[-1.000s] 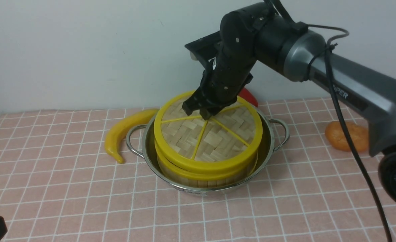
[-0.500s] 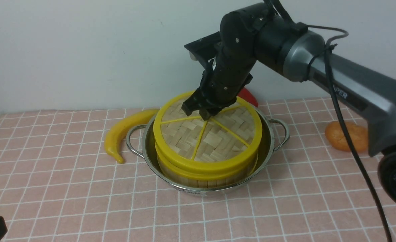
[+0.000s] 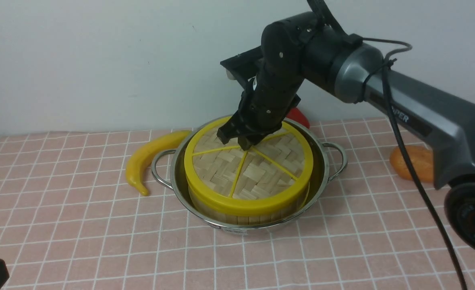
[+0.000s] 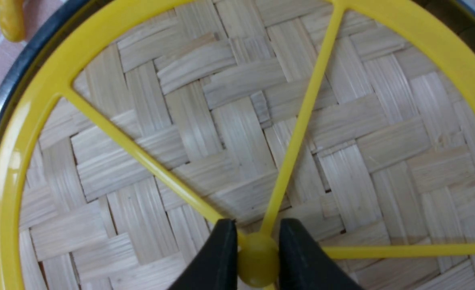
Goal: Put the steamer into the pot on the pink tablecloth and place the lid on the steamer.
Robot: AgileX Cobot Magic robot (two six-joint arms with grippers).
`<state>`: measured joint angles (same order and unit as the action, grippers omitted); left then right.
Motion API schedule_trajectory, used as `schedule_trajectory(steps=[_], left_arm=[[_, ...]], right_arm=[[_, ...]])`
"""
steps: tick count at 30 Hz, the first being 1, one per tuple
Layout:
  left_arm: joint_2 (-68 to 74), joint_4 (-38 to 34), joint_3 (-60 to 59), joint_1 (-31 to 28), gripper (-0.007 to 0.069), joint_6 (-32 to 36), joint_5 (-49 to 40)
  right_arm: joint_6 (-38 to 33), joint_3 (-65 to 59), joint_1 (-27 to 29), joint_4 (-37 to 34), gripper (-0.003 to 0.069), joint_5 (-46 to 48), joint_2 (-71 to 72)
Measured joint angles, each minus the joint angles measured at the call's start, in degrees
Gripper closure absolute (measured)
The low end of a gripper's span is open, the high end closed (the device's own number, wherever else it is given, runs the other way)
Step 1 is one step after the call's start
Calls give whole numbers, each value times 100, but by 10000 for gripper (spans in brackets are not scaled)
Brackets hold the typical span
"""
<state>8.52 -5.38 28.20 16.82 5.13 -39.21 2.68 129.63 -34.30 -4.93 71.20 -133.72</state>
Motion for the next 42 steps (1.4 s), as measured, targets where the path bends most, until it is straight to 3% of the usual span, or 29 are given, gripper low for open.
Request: schedule_trajectory(steps=[7, 9, 13, 17, 20, 25, 28, 30, 33, 39, 42], left_arm=[[0, 0, 0, 0, 623, 0, 0], [0, 0, 0, 0, 623, 0, 0], [0, 0, 0, 0, 613, 0, 0], [0, -6, 0, 0, 612, 0, -6], [0, -6, 0, 0, 603, 0, -23], [0, -6, 0, 0, 602, 0, -23], [0, -6, 0, 0, 600, 0, -23], [0, -6, 0, 0, 592, 0, -23], [0, -6, 0, 0, 584, 0, -23], [0, -6, 0, 0, 570, 0, -23], [0, -6, 0, 0, 563, 0, -23]], right_arm=[[85, 9, 0, -5, 489, 6, 7], [112, 13, 0, 0, 449, -18, 52], [132, 13, 0, 11, 286, -24, 592], [132, 13, 0, 68, 203, -50, 1471], [132, 1, 13, 256, 183, -85, 2472], [159, -413, 18, 672, 269, -152, 4238], [175, -975, 18, 734, 389, -175, 5121], [175, -1916, 18, 734, 536, -175, 5985], [220, -3132, 18, 647, 650, -464, 6678], [308, -6288, 18, 316, 673, -2687, 7879], [308, -7103, 18, 147, 671, -3285, 8191]])
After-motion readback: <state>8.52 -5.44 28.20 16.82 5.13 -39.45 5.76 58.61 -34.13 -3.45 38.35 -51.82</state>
